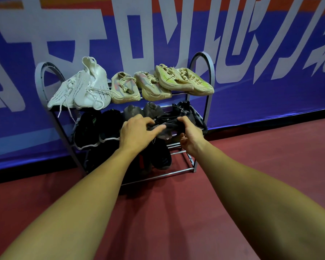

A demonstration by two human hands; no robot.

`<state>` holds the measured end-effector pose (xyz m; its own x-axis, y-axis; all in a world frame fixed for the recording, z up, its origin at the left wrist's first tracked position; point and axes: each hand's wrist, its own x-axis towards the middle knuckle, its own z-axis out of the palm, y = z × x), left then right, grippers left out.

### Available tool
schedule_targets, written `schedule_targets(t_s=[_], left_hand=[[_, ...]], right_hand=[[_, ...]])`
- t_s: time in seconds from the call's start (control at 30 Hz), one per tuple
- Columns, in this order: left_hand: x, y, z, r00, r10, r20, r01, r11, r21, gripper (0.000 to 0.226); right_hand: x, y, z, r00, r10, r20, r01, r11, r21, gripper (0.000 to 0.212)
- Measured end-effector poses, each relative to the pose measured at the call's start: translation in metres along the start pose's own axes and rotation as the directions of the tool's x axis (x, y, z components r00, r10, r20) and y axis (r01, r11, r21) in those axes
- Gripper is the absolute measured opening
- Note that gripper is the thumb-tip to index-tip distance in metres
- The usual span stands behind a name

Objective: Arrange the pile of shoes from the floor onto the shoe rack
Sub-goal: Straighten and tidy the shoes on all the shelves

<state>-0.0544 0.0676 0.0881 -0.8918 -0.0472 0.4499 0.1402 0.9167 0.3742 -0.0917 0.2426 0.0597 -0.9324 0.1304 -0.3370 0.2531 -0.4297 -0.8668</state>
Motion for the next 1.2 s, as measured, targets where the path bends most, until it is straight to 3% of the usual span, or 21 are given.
schedule_targets(t_s=[0.1,0.23,0.37,0.57,0.73,0.93,1.2], left_hand=[[0.007,-0.012,-0.005,0.985,-0.173,-0.018,0.172,0.983,-0.067,0.037],[0.010,-0.031,-0.002,0.936,-0.279,0.214,0.302,0.949,-0.087,0.037],[0.006,-0.034,0.001,0.893,-0.234,0.384,0.305,0.943,-0.136,0.023],[0.006,-0.027,0.004,0.791,-0.122,0.600,0.285,0.940,-0.185,0.027],[0.006,-0.025,0.006,0.823,-0.143,0.550,0.304,0.928,-0.214,0.037],[0.012,-0.016,0.009,0.864,-0.208,0.458,0.373,0.876,-0.305,0.042],[0.010,0.006,0.021,0.866,-0.359,0.349,0.475,0.809,-0.347,0.060]], right_hand=[[-0.002,-0.006,-0.008,1.000,-0.010,-0.010,0.010,1.000,-0.012,0.020],[0.000,-0.009,-0.016,1.000,-0.017,0.007,0.017,1.000,-0.008,0.019],[0.003,-0.008,-0.021,0.999,-0.032,0.008,0.032,0.999,-0.032,0.020],[0.011,-0.008,-0.022,0.998,-0.060,0.008,0.060,0.998,0.005,0.029],[0.015,-0.006,-0.025,0.997,-0.074,0.005,0.074,0.997,-0.035,0.039],[-0.008,-0.013,-0.018,0.970,-0.011,0.243,0.018,1.000,-0.025,0.041],[-0.009,-0.014,-0.035,0.964,0.085,0.250,0.003,0.943,-0.334,0.048]])
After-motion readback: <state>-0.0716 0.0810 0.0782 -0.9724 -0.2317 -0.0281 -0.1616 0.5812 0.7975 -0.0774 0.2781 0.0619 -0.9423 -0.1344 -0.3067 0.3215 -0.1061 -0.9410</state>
